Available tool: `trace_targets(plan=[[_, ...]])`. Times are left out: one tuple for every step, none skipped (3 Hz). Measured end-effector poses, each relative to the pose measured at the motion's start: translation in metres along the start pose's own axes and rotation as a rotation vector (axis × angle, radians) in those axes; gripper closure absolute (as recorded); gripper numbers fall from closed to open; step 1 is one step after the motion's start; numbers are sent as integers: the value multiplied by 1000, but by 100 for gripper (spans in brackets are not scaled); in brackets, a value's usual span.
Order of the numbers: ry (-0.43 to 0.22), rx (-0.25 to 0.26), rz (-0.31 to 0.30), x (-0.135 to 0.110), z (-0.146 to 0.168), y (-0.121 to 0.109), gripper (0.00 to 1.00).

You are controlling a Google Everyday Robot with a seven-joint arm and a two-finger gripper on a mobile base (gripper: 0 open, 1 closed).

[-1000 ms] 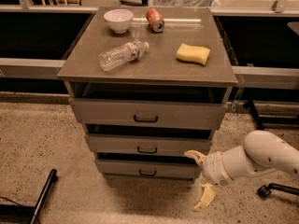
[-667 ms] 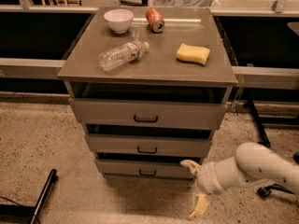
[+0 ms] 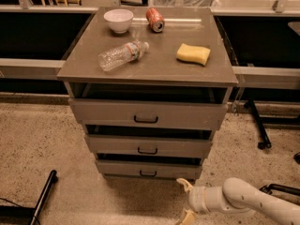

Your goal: Open bottom drawer

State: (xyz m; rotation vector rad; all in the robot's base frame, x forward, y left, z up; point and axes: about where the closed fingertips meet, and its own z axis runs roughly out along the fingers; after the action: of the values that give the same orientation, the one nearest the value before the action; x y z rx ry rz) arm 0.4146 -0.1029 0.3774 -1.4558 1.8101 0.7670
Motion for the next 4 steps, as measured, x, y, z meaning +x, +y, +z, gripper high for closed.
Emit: trace_targets(plan=[[-16, 16, 15, 8, 8, -10, 0], [72, 58, -18, 30, 13, -35, 0], [85, 136, -104, 60, 16, -74, 0], [-3, 146, -227, 78, 12, -93, 0]])
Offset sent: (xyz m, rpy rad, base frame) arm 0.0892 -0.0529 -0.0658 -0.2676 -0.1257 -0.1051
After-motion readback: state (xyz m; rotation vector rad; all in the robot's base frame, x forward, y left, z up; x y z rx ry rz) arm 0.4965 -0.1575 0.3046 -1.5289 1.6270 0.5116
